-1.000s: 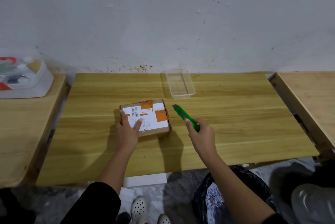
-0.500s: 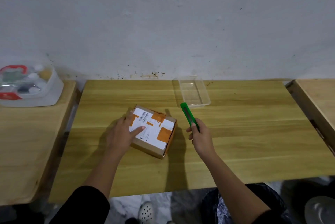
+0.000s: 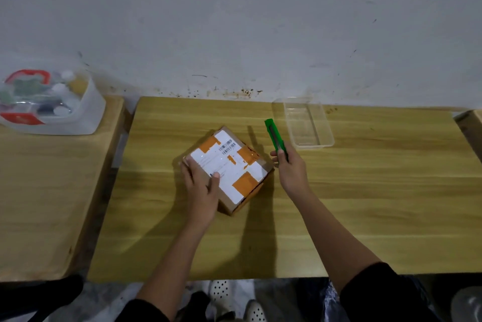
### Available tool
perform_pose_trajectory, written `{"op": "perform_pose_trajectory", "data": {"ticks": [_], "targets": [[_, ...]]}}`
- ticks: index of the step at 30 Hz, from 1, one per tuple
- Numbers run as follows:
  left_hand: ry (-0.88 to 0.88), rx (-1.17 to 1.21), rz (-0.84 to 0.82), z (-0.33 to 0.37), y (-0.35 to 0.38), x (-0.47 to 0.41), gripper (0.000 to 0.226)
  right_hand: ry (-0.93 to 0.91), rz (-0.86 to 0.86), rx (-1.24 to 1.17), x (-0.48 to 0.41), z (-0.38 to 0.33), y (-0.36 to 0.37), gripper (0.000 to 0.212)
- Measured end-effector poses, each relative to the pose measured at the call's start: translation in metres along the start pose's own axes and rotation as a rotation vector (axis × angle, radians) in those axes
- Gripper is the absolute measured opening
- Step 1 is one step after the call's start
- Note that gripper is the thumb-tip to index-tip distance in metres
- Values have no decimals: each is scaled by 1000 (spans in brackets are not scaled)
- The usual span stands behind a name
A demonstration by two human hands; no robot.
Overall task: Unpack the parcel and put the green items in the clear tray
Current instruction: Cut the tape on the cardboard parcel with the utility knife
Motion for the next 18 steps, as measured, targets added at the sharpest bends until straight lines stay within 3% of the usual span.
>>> {"op": "perform_pose_trajectory", "data": {"ticks": [10, 18], "targets": [[-65, 115, -101, -3, -15, -80, 55, 143, 115, 105, -69, 4, 42, 39], [-118, 197, -200, -6, -7, -103, 52, 177, 275, 131, -94, 6, 47, 27]]}}
Point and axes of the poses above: each hand's wrist, its own x-axis away from the middle knuckle, its own y-axis out of the palm, z = x × y, the point moved 9 cm from there along -x, towards the middle knuckle, and after that the axes turned 6 degrees about x, right-handed, at the moved point
